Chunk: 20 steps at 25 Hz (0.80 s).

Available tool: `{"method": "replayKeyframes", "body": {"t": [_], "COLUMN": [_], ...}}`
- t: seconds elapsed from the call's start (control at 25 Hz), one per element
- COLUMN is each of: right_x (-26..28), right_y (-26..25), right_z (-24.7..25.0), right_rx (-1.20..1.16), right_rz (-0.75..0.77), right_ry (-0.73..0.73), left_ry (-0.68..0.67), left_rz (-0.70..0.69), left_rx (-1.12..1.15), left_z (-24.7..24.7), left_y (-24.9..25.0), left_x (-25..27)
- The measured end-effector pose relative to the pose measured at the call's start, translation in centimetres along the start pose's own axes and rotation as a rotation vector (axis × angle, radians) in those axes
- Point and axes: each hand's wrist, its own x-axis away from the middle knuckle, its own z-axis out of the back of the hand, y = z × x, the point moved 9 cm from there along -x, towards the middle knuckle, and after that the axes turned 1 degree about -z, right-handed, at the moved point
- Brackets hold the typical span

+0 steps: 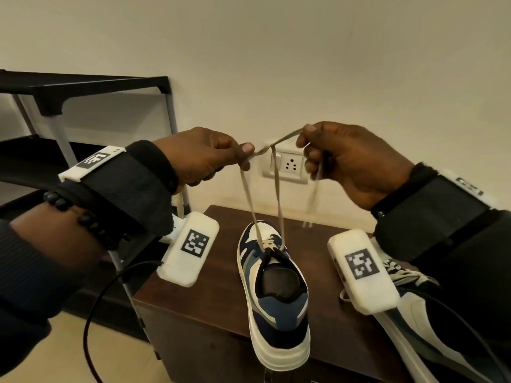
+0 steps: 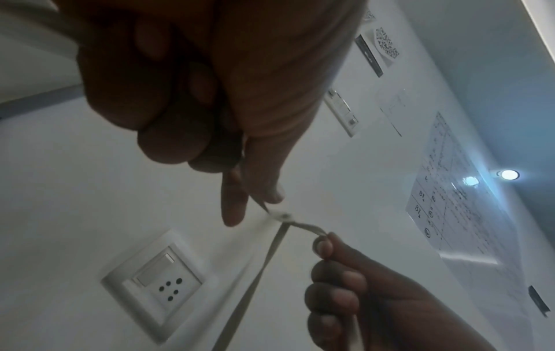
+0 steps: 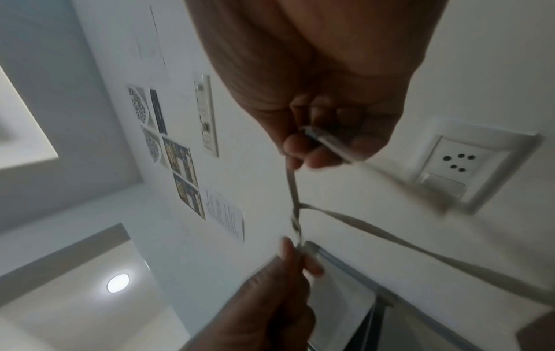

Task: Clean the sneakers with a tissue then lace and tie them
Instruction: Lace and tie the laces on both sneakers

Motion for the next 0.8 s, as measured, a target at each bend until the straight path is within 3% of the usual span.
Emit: {"method": "replayKeyframes", "body": {"t": [0.24, 0.36, 0.44, 0.56, 0.64, 0.72, 0.8], "right_x": [-0.2, 0.9, 2.4, 4.1, 4.2, 4.0, 3.7], "right_y": [-0.5, 2.9, 5.7, 10.5, 13.7, 15.4, 13.3], "right_z": [4.9, 7.9, 10.2, 11.9, 11.7, 11.9, 10.5], "right_rx": [-0.07, -0.094, -0.071, -0.001, 0.115, 0.459, 0.722], "right_rz": [0.039, -0.064, -0.163, -0.303, -0.402, -0.464, -0.31], "right_ry": [0.24, 0.402, 0.543, 0.644, 0.601, 0.572, 0.6], "left_ry": [0.101, 0.155, 0.153, 0.026, -0.043, -0.034, -0.024], "left_rz": [0.008, 0.053, 0.122, 0.332, 0.412, 0.347, 0.186], "left_rx": [-0.024, -0.113, -0.246, -0.45, -0.463, -0.482, -0.457], "left_z": [1.2, 1.2, 0.9, -1.1, -2.8, -4.2, -5.9], "left_y": [-1.9, -4.6, -8.2, -15.3, -17.8, -17.0, -14.1], "left_x": [0.8, 1.4, 1.8, 2.3, 2.5, 1.5, 0.0]}}
